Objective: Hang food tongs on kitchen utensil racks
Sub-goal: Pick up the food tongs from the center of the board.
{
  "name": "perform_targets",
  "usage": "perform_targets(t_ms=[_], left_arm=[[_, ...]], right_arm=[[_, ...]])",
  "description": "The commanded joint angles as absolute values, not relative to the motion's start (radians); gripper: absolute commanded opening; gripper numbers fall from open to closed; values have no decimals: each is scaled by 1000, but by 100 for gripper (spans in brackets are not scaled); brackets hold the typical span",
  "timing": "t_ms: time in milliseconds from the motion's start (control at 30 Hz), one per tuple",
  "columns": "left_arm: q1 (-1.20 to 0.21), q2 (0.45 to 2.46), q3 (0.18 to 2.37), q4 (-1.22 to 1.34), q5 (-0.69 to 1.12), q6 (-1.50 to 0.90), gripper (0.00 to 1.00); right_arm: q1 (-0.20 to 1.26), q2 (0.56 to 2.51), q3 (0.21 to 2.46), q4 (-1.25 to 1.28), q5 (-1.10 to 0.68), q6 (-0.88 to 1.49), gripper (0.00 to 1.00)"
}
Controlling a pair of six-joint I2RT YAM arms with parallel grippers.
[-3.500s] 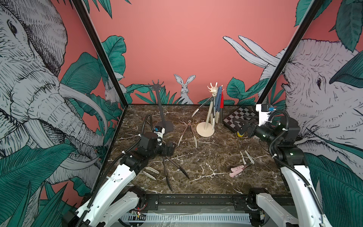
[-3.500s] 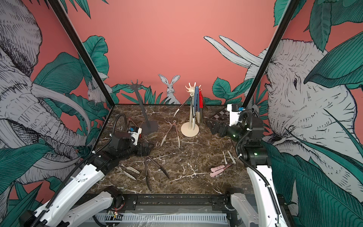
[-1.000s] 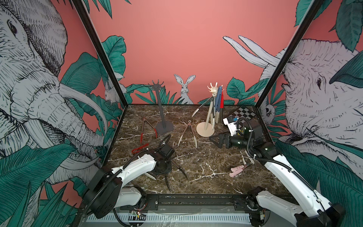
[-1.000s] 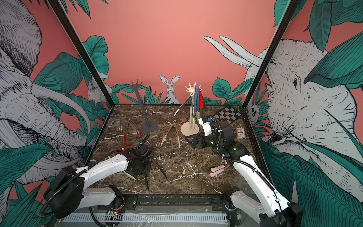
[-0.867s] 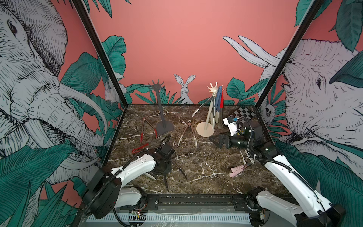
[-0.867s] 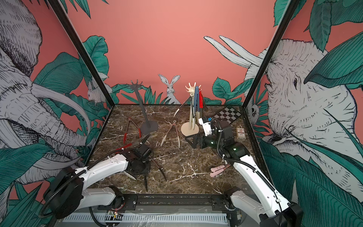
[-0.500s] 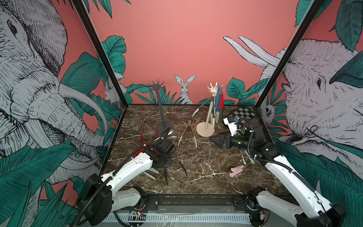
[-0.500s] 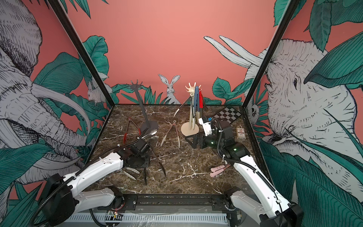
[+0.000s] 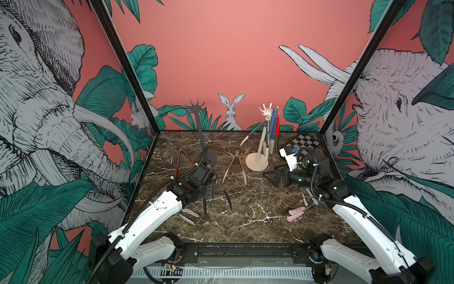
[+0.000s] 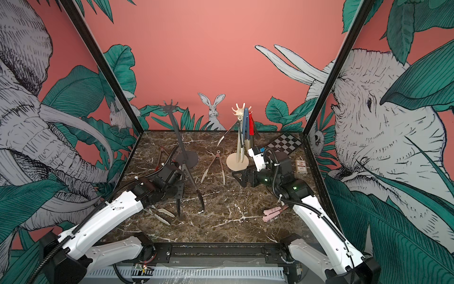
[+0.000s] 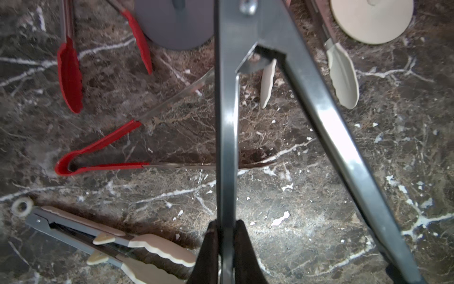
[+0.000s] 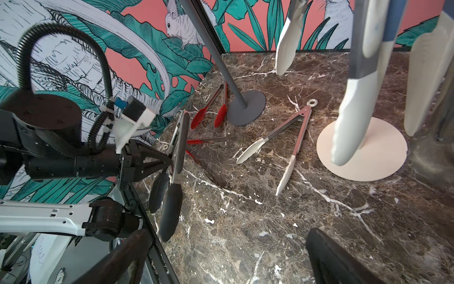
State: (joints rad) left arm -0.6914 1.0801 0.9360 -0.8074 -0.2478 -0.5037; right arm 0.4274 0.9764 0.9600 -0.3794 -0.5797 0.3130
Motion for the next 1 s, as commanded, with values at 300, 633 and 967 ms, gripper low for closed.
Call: perform_targets(t_ms=[300, 633, 967], left_arm=[[-695, 1040, 1091, -606, -338, -158, 3], [-695, 1047, 1141, -489, -290, -33, 2], [-695, 1041, 1175, -386, -208, 115, 0]], right_arm=[[422, 931, 973, -369, -581, 252, 99], [422, 889, 962, -352, -621, 250, 99], [422, 853, 945, -346, -624, 216, 99]])
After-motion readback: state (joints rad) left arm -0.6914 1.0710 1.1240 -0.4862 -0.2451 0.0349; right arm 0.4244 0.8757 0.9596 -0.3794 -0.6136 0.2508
